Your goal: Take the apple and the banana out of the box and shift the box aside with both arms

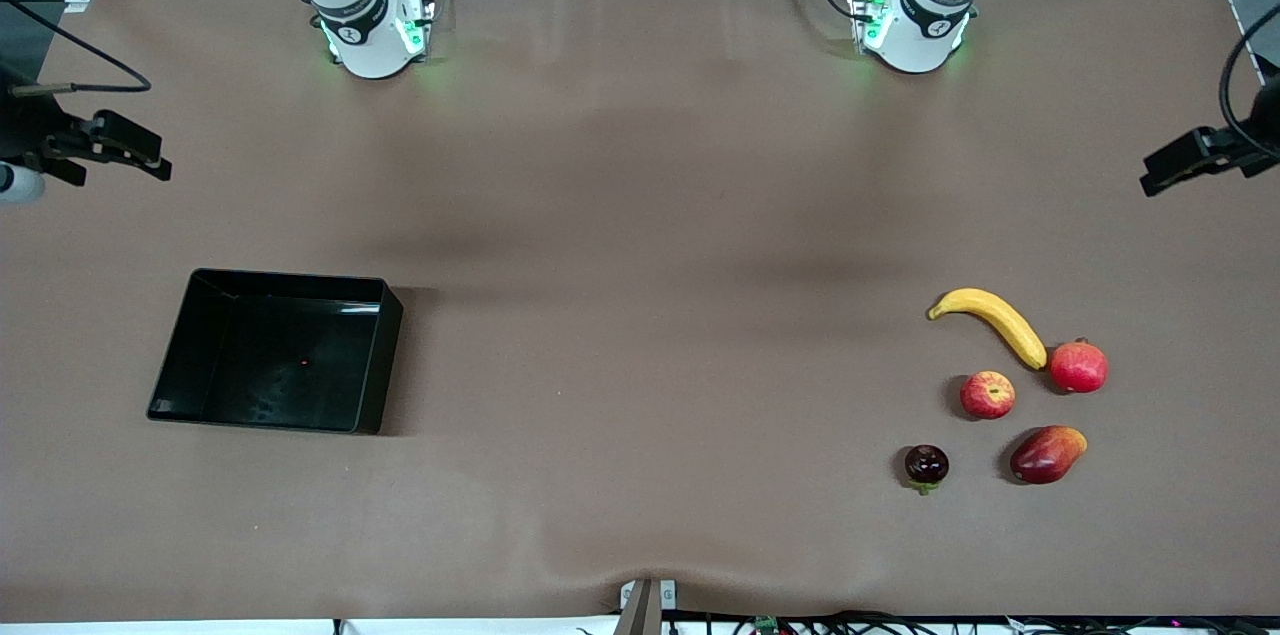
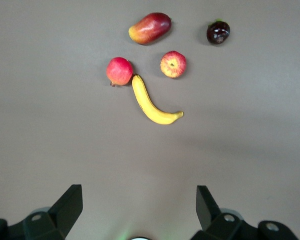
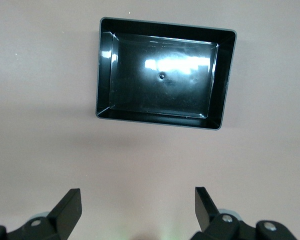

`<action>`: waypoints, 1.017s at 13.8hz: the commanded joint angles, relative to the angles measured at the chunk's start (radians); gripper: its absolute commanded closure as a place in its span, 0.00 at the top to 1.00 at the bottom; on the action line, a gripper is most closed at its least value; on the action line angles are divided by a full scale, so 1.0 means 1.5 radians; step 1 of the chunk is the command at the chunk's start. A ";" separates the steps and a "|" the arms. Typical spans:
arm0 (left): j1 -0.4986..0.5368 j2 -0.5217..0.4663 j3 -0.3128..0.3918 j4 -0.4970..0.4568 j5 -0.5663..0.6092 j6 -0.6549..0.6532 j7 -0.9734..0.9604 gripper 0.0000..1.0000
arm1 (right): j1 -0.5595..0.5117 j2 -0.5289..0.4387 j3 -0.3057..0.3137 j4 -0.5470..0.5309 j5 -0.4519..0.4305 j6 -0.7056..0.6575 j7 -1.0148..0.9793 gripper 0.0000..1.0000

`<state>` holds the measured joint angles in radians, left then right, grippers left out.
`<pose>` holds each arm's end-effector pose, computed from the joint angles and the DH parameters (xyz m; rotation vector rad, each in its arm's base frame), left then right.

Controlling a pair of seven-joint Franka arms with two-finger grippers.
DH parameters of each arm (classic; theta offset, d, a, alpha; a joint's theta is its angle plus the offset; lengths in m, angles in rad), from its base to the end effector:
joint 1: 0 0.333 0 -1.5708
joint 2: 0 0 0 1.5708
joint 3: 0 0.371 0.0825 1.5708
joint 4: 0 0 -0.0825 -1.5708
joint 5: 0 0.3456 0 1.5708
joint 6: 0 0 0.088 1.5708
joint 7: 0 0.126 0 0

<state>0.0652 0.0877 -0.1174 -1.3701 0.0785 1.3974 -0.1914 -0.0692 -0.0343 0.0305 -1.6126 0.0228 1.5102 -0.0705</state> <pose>0.5288 -0.0128 0.6858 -3.0577 -0.2306 0.0786 0.4949 -0.0158 0.6548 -3.1140 -0.0504 0.1041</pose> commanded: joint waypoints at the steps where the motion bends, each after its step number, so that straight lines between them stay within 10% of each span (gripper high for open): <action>1: -0.064 -0.064 0.097 -0.066 -0.051 0.007 0.047 1.00 | 0.024 -0.009 -0.004 0.005 -0.004 -0.010 0.070 1.00; 7: -0.082 -0.155 0.104 -0.178 -0.051 0.029 0.056 1.00 | 0.035 -0.031 -0.006 -0.001 0.003 -0.041 0.100 1.00; 14: -0.088 -0.156 0.093 -0.166 -0.050 0.026 0.057 1.00 | 0.031 -0.028 -0.007 -0.001 0.021 -0.042 0.111 1.00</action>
<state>-0.0673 -0.1349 0.0182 -1.6141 0.0138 1.4228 -0.1168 -0.0299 -0.0649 0.0296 -1.6076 0.0297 1.4537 0.0753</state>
